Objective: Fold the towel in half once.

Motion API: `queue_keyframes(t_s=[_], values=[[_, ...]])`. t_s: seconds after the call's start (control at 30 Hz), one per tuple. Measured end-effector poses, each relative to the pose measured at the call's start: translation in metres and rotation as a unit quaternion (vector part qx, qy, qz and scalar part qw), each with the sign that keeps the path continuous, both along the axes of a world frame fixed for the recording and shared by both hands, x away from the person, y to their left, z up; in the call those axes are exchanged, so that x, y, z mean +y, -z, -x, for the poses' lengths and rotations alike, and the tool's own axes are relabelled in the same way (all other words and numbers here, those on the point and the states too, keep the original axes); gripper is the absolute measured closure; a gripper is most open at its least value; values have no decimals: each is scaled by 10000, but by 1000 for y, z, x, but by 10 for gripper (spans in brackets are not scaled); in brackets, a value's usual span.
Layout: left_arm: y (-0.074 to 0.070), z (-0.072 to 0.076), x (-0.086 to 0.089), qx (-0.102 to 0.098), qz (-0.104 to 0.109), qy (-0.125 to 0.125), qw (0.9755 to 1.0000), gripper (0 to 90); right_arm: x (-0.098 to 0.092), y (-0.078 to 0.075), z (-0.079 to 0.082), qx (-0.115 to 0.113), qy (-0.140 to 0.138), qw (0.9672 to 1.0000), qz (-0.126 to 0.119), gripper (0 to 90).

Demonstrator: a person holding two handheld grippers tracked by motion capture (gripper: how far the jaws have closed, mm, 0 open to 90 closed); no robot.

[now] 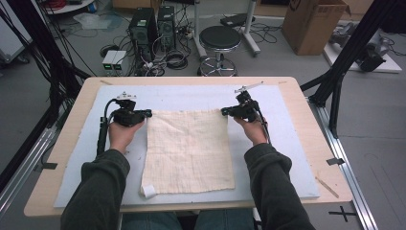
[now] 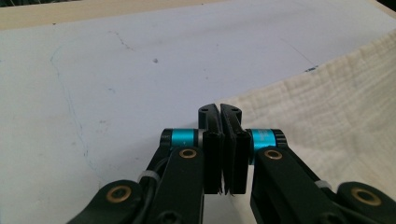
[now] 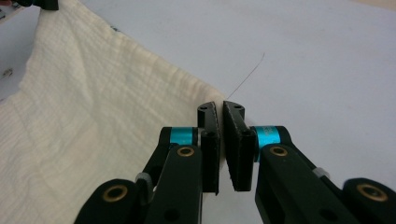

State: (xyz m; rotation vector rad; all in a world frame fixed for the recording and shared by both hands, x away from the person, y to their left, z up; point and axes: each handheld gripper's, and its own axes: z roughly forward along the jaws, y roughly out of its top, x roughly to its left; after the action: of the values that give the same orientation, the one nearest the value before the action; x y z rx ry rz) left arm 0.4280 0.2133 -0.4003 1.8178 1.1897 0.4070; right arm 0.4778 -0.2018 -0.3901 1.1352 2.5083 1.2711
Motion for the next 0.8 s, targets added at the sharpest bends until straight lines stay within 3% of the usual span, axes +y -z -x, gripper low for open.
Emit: queue_keyframes(t_s=[0.37, 0.8], values=[[-2, 17, 7, -99, 174, 220, 9996, 871, 2, 3, 10, 54, -183, 9998, -99, 851], [-2, 36, 4, -232, 360, 497, 9978, 871, -6, -2, 28, -3, -378, 9984, -413, 851]])
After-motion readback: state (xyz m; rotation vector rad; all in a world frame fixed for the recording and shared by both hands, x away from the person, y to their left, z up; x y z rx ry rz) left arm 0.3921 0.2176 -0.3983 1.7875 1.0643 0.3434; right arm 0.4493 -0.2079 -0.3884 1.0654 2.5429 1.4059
